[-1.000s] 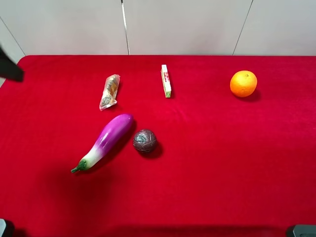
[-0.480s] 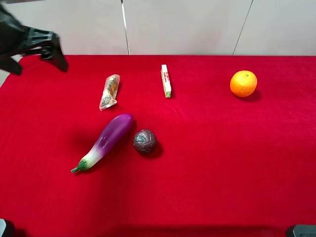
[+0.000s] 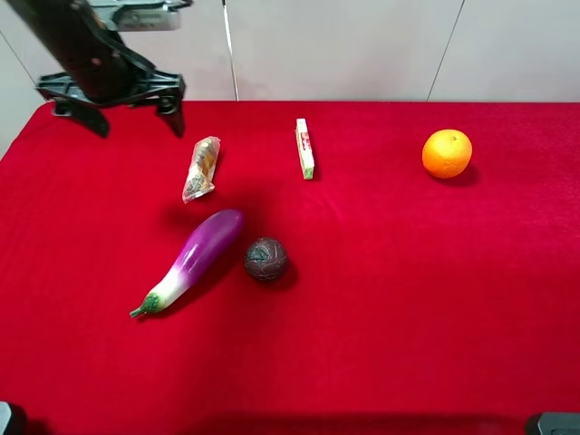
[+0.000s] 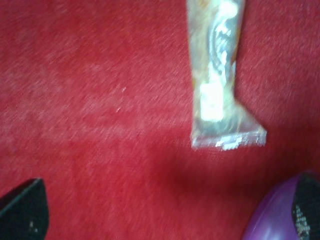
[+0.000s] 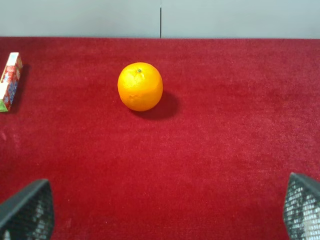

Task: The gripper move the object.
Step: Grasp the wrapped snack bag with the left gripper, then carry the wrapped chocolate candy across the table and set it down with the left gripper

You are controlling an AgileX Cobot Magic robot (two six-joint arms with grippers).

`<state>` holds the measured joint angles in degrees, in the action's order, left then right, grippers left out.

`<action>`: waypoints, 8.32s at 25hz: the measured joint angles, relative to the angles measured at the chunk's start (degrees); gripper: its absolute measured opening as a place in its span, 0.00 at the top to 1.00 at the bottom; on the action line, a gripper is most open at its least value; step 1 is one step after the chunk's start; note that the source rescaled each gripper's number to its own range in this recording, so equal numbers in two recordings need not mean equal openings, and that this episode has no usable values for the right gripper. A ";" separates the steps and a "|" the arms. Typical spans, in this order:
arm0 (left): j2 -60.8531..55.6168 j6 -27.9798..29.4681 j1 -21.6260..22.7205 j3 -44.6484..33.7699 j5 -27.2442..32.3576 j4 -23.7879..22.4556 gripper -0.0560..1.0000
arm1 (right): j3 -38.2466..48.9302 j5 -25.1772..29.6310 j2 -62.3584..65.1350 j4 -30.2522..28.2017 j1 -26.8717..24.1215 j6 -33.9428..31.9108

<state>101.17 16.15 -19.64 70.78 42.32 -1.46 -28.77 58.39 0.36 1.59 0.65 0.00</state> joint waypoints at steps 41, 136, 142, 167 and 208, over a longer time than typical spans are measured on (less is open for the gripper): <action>23.64 6.29 -2.78 8.01 -13.23 0.32 0.59 | 0.00 0.00 0.00 0.00 0.00 0.00; 6.45 7.52 -40.50 14.26 13.00 -2.57 0.94 | 0.00 -0.02 0.00 0.00 0.00 0.00; 9.08 7.74 -41.71 14.26 11.43 -2.78 0.94 | 0.00 -0.02 0.00 0.00 0.00 0.30; 21.63 7.88 -42.95 14.19 1.54 -2.85 0.95 | 0.00 -0.02 0.00 0.00 0.00 0.00; 25.06 12.69 -42.95 14.19 3.54 -5.62 0.33 | 0.00 -0.02 0.00 0.01 0.00 0.00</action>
<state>126.23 28.83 -62.59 84.97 45.86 -7.08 -28.77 58.37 0.36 1.60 0.65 0.00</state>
